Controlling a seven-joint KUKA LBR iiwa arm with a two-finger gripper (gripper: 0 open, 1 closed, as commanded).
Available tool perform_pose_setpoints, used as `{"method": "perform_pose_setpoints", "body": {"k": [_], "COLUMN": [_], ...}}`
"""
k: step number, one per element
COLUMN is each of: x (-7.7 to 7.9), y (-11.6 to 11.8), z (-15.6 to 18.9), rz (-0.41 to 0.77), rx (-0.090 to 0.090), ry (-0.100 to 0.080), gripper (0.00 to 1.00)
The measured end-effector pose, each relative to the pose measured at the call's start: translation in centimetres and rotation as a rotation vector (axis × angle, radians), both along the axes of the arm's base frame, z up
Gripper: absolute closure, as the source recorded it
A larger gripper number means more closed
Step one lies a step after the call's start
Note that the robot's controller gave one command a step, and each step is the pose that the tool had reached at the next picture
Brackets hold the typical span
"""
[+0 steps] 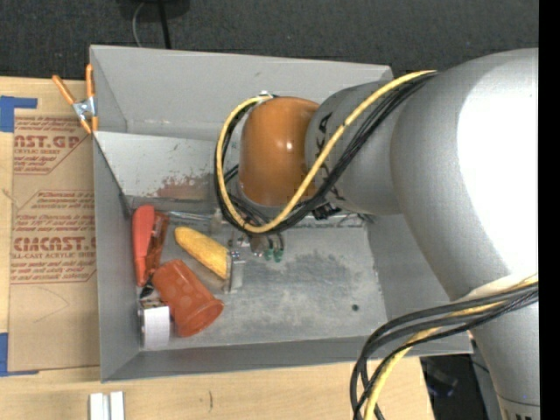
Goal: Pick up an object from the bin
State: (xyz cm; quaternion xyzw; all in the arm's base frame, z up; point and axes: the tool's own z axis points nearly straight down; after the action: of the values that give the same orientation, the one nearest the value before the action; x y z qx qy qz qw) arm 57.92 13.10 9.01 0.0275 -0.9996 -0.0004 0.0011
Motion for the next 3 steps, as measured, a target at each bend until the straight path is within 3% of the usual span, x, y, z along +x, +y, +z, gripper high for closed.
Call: {"method": "perform_pose_setpoints", "body": {"k": [1,2,3], "x": [1.2,1.2,0.7], "y": [2.3,2.3,1.7], "z": [0.7,0.7,5.3], "rz": [-0.047,-0.047,-0.049], "rx": [0.003,0.003,0.002], "ry": [-0.013,-0.013,-0.006], "gripper": [1.00,1.00,1.00]}}
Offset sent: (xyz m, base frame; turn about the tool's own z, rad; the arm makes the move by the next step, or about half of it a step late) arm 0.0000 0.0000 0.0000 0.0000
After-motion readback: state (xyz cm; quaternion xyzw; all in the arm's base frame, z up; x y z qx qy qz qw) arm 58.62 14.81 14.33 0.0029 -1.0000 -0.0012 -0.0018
